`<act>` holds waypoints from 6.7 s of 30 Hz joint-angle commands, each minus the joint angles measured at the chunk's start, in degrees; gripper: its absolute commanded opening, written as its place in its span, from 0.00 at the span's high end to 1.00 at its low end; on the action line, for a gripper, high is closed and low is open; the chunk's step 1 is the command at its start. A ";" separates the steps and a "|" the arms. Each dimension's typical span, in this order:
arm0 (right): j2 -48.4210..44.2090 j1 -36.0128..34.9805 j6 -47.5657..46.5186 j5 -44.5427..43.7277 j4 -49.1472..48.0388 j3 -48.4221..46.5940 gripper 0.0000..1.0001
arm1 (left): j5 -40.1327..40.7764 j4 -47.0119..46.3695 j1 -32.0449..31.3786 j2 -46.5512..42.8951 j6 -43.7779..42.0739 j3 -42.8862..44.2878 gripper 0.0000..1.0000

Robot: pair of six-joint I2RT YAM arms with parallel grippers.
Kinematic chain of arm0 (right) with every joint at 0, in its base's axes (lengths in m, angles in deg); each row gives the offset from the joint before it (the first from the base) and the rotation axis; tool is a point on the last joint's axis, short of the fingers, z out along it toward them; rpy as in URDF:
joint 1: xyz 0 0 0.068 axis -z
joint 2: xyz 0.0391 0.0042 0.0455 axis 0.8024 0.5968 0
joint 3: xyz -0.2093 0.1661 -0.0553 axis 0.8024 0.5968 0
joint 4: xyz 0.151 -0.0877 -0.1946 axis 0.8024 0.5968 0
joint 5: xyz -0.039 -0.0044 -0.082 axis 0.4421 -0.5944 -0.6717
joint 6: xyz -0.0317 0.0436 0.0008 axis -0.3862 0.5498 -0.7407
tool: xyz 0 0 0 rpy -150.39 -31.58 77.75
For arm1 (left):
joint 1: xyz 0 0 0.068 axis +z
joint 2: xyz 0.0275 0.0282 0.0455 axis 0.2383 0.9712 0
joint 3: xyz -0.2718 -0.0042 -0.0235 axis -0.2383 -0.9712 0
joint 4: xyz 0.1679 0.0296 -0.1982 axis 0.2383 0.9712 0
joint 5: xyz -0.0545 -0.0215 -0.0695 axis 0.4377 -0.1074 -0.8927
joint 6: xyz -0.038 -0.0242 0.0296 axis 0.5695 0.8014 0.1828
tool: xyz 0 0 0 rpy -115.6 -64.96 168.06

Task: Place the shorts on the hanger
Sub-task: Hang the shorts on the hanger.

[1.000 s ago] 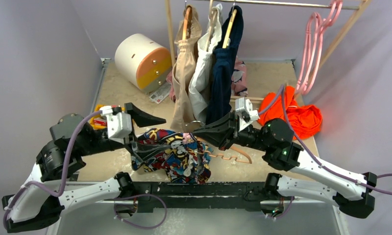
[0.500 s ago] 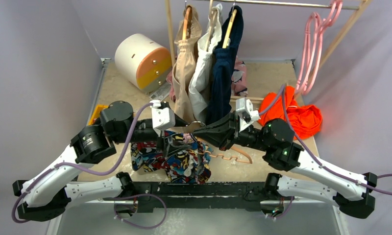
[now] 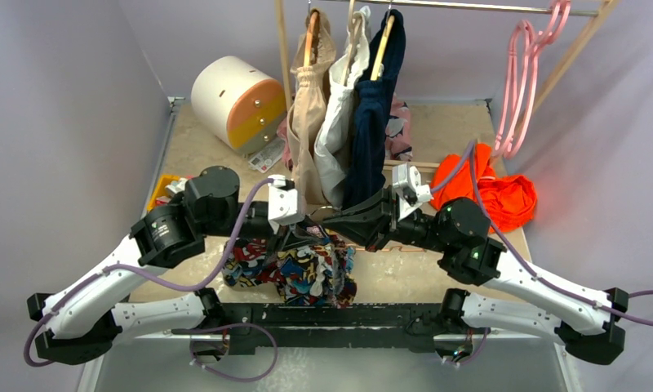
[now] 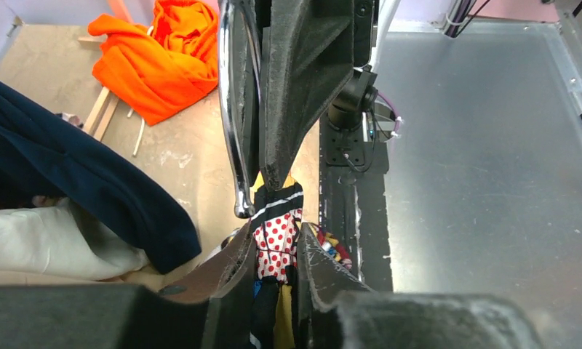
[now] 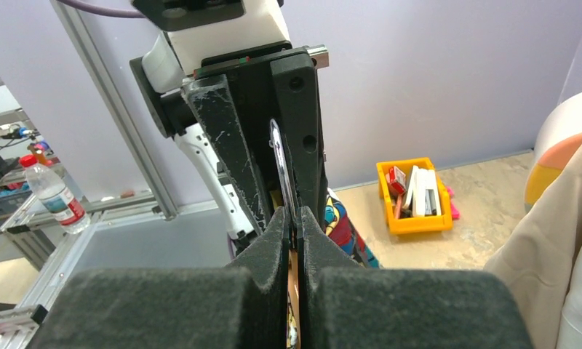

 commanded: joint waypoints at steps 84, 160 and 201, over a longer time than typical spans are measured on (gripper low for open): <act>3.70 -0.36 17.43 -38.97 31.73 -2.90 1.00 | 26.04 -15.40 0.19 -28.53 11.62 -4.13 1.00; 0.63 -0.41 11.72 -28.93 43.17 -24.31 1.00 | 21.75 -16.90 0.18 -21.28 10.48 -21.82 1.00; 19.41 -0.35 2.85 -14.43 29.59 -32.46 1.00 | 26.75 -43.87 0.19 -30.32 18.40 -31.03 1.00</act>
